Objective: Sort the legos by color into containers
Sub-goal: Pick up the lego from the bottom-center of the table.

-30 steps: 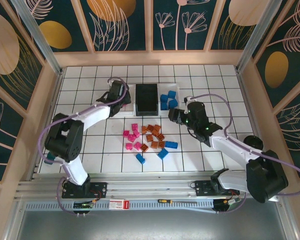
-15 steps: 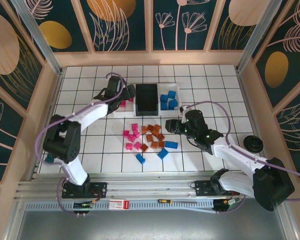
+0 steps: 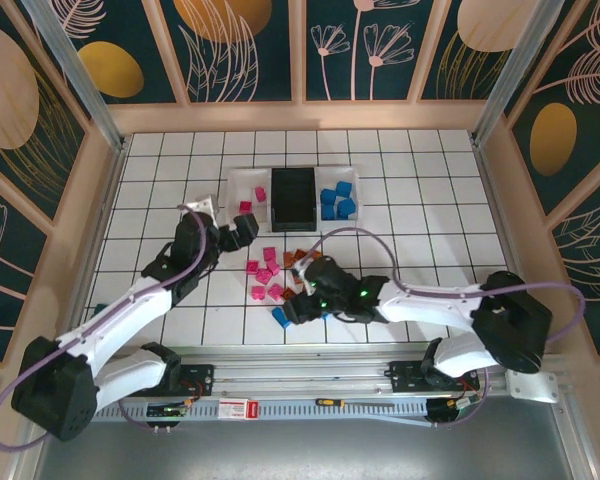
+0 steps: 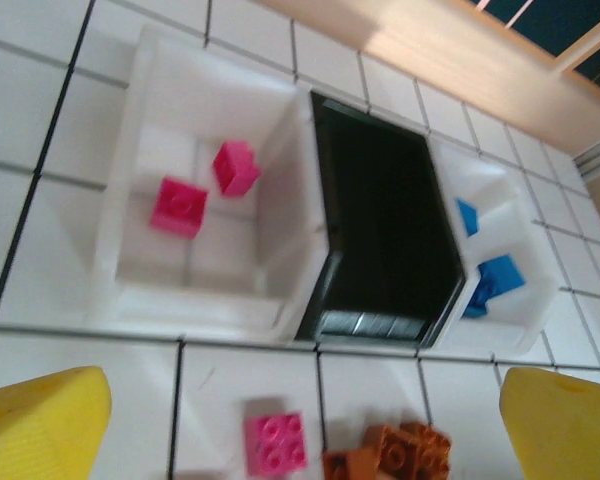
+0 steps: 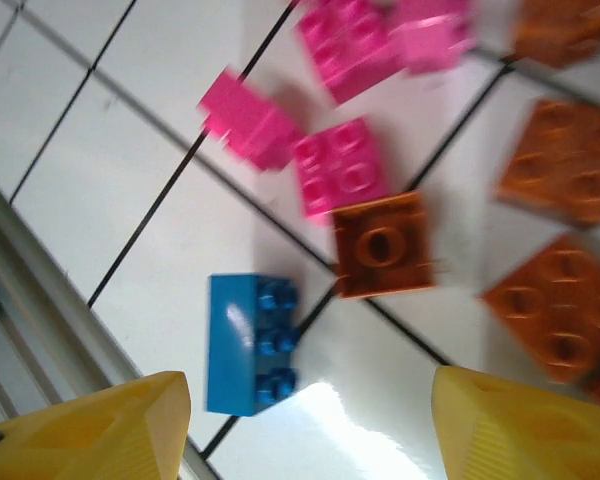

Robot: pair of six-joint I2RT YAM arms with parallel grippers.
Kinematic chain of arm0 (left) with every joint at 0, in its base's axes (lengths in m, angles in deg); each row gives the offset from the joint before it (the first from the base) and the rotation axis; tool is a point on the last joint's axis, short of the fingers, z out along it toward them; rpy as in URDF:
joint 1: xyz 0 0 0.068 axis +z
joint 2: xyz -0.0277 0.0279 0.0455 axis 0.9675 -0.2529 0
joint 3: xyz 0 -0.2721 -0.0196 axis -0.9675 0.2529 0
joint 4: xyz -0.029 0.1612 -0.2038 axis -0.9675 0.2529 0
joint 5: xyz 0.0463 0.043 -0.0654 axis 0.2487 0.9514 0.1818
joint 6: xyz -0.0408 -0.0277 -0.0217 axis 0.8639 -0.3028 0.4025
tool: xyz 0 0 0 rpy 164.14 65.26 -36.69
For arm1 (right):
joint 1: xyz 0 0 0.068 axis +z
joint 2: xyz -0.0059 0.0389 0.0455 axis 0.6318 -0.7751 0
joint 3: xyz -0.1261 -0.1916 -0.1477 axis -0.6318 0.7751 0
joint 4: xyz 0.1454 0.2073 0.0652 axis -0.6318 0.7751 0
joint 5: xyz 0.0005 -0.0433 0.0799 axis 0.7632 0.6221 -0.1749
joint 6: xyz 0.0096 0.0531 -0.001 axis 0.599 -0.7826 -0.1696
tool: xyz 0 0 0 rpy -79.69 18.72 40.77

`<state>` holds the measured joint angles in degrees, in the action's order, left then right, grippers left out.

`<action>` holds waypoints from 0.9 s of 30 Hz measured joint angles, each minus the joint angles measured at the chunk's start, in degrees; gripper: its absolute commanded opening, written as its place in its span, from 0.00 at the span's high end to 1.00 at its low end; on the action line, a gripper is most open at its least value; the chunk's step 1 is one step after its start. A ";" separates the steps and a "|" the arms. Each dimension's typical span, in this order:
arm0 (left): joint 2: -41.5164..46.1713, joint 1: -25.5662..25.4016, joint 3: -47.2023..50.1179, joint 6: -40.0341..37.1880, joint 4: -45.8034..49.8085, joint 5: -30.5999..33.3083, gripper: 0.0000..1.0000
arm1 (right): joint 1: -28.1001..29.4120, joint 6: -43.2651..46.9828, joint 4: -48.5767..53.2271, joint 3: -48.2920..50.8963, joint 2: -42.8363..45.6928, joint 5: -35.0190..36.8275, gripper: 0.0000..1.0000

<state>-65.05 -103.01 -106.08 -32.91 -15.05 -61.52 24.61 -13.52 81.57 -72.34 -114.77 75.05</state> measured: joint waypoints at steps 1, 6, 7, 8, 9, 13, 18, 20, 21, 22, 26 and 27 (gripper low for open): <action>1.42 0.00 1.25 0.28 0.44 0.04 0.01 | 1.05 0.22 0.22 -0.85 -1.51 0.11 0.35; 7.54 0.00 4.85 1.29 2.56 0.70 0.01 | 4.35 1.49 1.31 -3.85 -7.96 0.63 0.38; 8.26 0.00 5.16 1.33 2.84 0.85 0.01 | 4.63 1.57 1.53 -4.22 -8.85 0.74 0.39; 8.87 0.00 5.42 1.42 3.15 0.94 0.01 | 4.94 1.92 1.73 -4.66 -9.94 0.96 0.40; 9.16 -0.02 5.53 1.51 3.43 1.07 0.01 | 5.07 2.12 1.88 -4.98 -10.75 1.14 0.41; 9.38 0.00 5.92 1.75 3.87 1.29 0.01 | 5.20 2.93 2.19 -6.21 -13.62 2.25 0.53; 9.38 0.00 6.32 1.75 4.00 1.29 0.01 | 5.20 4.17 2.05 -6.73 -14.29 2.14 0.77; 9.38 0.00 6.34 1.73 4.28 1.27 0.01 | 5.20 4.66 1.73 -6.73 -14.25 1.86 0.85; 9.38 0.00 6.36 1.73 4.37 1.27 0.01 | 5.16 4.83 1.68 -6.73 -14.23 1.64 0.88; 9.38 0.00 6.38 1.73 4.42 1.27 0.01 | 5.05 5.33 1.70 -6.73 -14.01 1.36 0.90; 9.44 0.00 6.43 1.73 4.74 1.25 0.01 | 2.82 5.95 1.75 -6.71 -10.34 0.24 0.91; 9.44 0.00 6.45 1.70 4.76 1.22 0.01 | 1.60 5.97 1.75 -6.71 -8.76 0.20 0.90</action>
<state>-55.61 -103.01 -99.63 -31.20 -10.29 -60.30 26.20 -7.55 83.32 -79.05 -123.54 75.24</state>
